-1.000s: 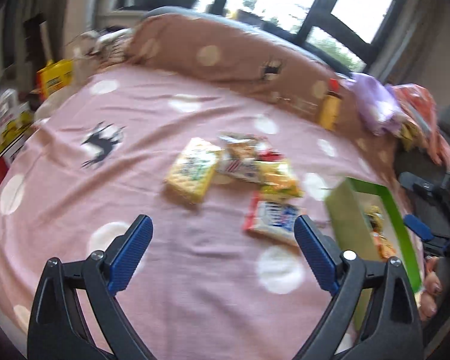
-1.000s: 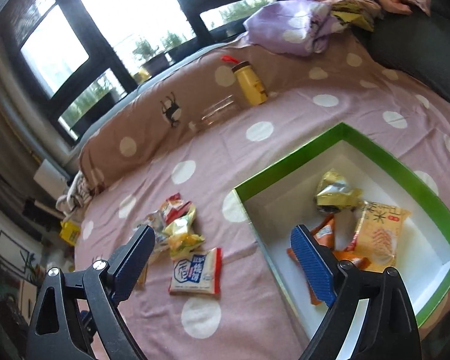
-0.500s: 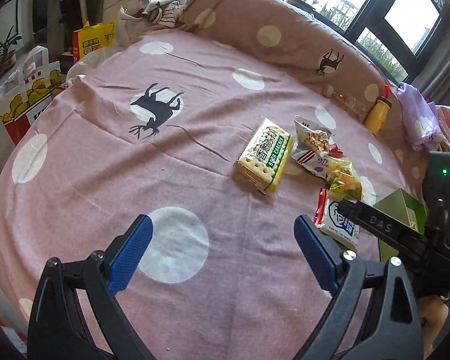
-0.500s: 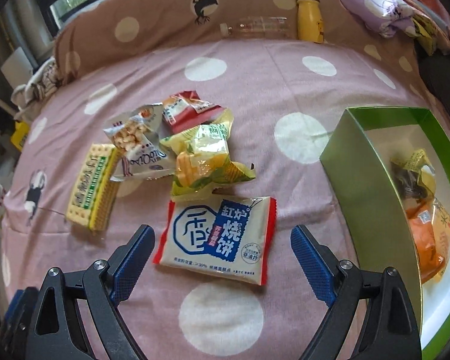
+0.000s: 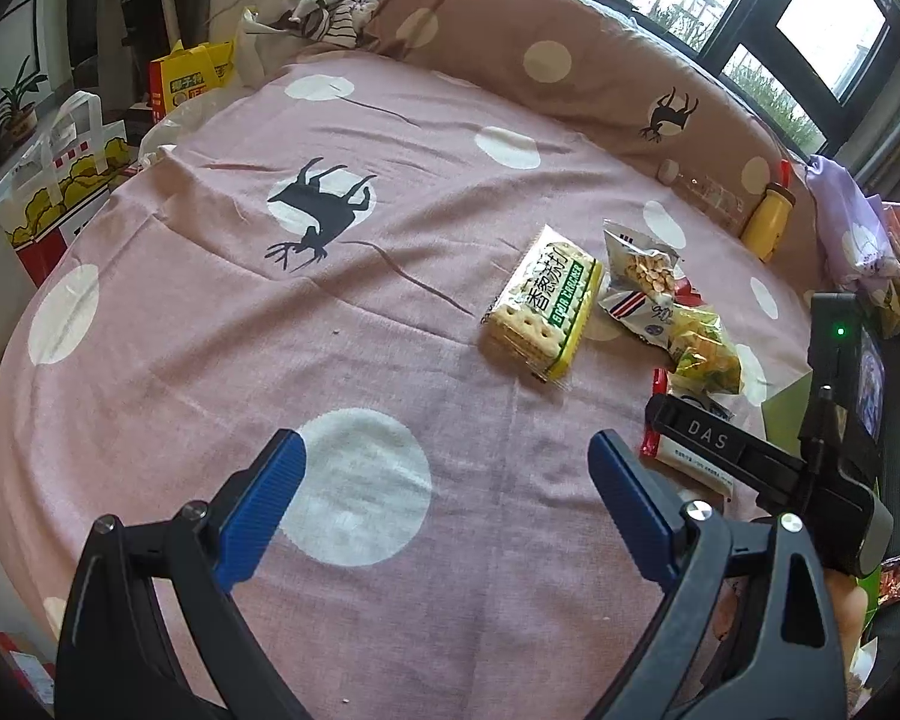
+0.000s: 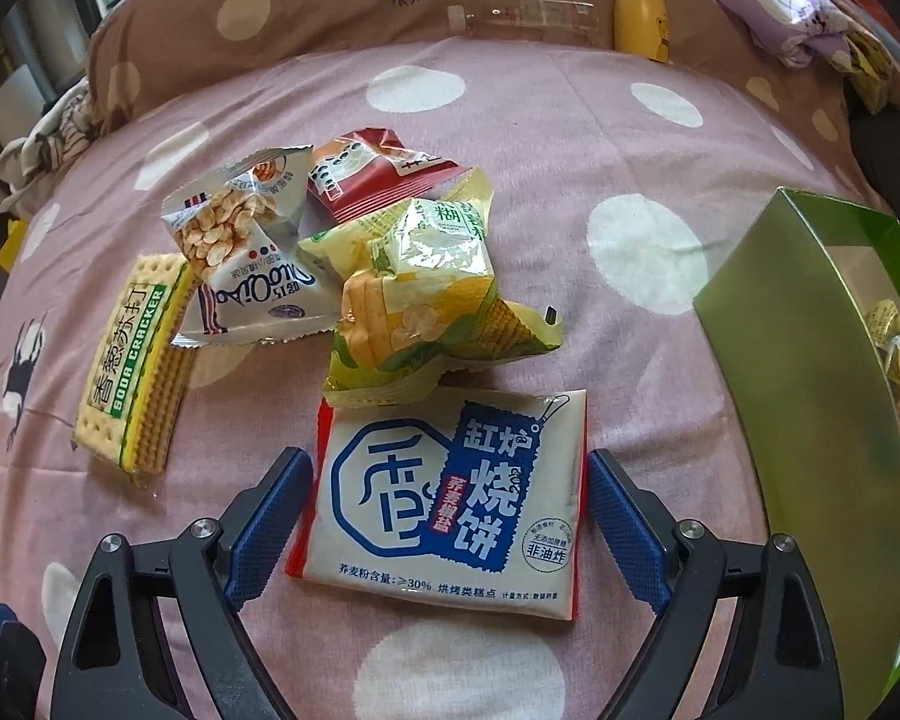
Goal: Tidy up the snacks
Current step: 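Move the right gripper back to the white-and-blue biscuit packet, then grasp the white-and-blue biscuit packet with the right gripper and lift, then carry the biscuit packet into the green box and release it, then move the right gripper to the green-yellow corn-snack bag and grasp it, then carry the corn-snack bag into the green box and open the right gripper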
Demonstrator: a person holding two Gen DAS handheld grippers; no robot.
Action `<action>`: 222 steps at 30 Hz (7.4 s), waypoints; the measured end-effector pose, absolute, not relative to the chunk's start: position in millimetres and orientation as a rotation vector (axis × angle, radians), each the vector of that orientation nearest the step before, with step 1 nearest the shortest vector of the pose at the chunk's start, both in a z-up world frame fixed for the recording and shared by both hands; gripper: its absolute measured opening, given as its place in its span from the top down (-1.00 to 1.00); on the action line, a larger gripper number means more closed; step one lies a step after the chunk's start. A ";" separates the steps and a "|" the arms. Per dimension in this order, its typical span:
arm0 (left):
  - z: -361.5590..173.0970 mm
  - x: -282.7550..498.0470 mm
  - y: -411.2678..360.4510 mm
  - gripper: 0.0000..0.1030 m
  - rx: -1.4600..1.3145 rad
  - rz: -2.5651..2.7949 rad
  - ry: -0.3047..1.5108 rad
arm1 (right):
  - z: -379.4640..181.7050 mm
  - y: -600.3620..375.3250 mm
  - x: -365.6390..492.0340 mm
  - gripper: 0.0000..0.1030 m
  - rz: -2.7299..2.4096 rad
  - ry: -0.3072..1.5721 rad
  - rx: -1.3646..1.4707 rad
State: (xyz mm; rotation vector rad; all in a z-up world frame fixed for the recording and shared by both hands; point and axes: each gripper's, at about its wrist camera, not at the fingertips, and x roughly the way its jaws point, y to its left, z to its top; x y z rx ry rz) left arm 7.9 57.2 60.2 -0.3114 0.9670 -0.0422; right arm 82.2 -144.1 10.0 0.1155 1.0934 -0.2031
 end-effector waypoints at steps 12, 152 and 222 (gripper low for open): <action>57.7 7.5 63.3 -0.86 -0.337 -0.031 0.983 | 21.2 -121.4 43.5 -0.24 0.123 1.152 0.176; 63.1 9.4 57.8 -0.92 -0.345 -0.029 0.971 | 29.6 -161.9 118.4 -0.64 -0.050 0.945 0.204; 31.1 -0.3 -60.8 0.23 -0.285 -0.505 1.133 | 15.6 -184.6 14.3 0.12 0.183 1.116 0.569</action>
